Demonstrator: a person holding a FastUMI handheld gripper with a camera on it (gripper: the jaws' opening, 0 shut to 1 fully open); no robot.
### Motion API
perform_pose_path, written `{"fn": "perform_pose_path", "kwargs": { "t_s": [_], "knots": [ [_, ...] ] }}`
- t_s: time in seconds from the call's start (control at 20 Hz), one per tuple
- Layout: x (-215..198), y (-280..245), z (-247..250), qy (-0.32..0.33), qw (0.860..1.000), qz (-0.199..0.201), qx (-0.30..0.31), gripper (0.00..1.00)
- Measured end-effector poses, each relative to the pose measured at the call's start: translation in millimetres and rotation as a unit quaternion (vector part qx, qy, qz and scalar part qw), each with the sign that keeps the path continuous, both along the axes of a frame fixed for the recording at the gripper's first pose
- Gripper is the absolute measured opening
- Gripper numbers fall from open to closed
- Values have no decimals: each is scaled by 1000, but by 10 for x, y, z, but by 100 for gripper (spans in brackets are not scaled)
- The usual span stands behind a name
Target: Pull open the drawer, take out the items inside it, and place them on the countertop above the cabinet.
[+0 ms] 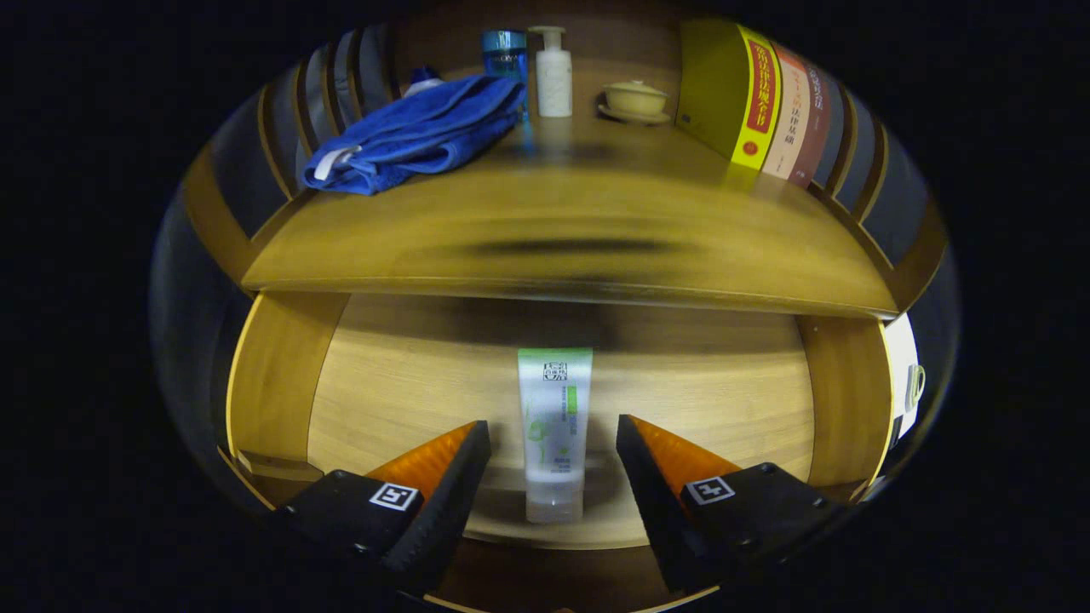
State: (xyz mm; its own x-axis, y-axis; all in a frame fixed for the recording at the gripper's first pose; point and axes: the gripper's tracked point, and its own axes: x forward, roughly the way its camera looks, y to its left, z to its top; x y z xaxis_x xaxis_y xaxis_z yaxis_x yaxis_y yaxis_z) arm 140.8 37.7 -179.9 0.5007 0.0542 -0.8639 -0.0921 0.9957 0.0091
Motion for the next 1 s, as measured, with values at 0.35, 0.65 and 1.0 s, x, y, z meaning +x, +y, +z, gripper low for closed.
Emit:
{"fn": "perform_pose_path", "kwargs": {
  "t_s": [0.35,0.65,1.0],
  "knots": [
    [8,27,-244,54,999,4,-7,99],
    [71,80,-371,72,997,2,-17,86],
    [197,253,-128,49,999,6,13,54]
  ]
}}
